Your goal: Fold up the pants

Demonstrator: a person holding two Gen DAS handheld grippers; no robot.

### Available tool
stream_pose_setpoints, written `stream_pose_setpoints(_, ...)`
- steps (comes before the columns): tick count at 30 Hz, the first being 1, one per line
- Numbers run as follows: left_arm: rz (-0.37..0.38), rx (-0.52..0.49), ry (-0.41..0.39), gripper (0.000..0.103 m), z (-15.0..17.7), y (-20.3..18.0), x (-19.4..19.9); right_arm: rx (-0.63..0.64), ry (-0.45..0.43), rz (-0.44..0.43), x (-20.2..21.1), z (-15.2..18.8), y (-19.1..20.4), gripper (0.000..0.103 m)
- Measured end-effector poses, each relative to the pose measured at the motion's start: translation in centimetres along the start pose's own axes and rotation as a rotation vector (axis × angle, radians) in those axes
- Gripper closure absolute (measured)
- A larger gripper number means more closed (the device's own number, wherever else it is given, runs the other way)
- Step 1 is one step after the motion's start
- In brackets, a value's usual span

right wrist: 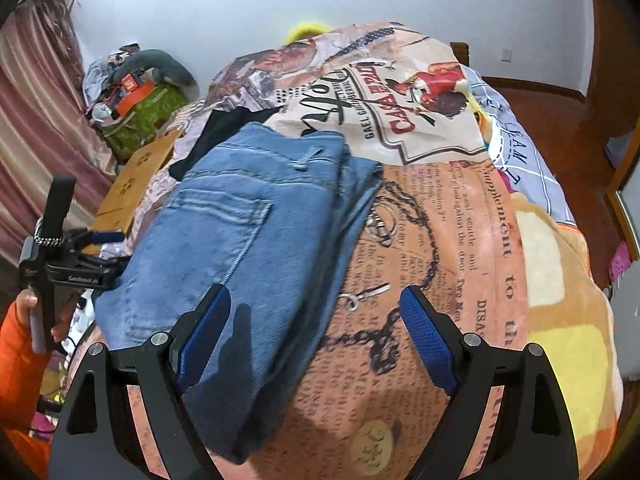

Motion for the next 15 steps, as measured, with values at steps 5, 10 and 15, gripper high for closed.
stream_pose_setpoints(5,0.087,-0.042,-0.135,0.001,-1.4,-1.9,3.6,-0.021,-0.016,-0.005,-0.3,-0.1,0.8,0.020)
stream_pose_setpoints(10,0.111,-0.065,-0.092,0.001,-2.1,-3.6,2.1,-0.001,0.003,0.006,-1.3,-0.2,1.7,0.031)
stream_pose_setpoints(15,0.105,-0.072,-0.078,0.000,-1.3,-3.5,0.0,0.035,0.049,0.010,-2.9,0.8,1.9,0.054)
Point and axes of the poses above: each gripper's, at about its wrist camera, not at the fingertips, and x roughly against the way its jaws point, y to its left, z to its underside, the point moved 9 cm from there along -x, roughly the way its jaws point, and after that the axes turned 14 degrees about y, right-handed, at the moved point
